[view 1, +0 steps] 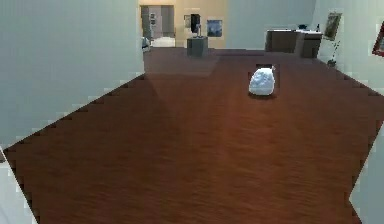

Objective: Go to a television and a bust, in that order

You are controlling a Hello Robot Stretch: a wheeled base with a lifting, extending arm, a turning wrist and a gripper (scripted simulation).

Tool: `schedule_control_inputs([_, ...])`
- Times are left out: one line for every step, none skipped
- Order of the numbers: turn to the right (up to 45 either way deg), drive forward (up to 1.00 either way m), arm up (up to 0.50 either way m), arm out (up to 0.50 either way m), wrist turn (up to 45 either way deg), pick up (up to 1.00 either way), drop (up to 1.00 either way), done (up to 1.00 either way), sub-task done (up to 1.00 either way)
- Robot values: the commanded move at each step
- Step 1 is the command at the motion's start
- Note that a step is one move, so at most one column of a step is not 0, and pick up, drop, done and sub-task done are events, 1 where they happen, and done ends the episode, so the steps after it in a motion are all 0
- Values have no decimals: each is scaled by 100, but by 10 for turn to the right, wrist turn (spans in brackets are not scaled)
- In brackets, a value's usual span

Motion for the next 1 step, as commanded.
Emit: schedule_control_inputs([-30, 0, 0, 0, 0, 0, 0, 0, 0])
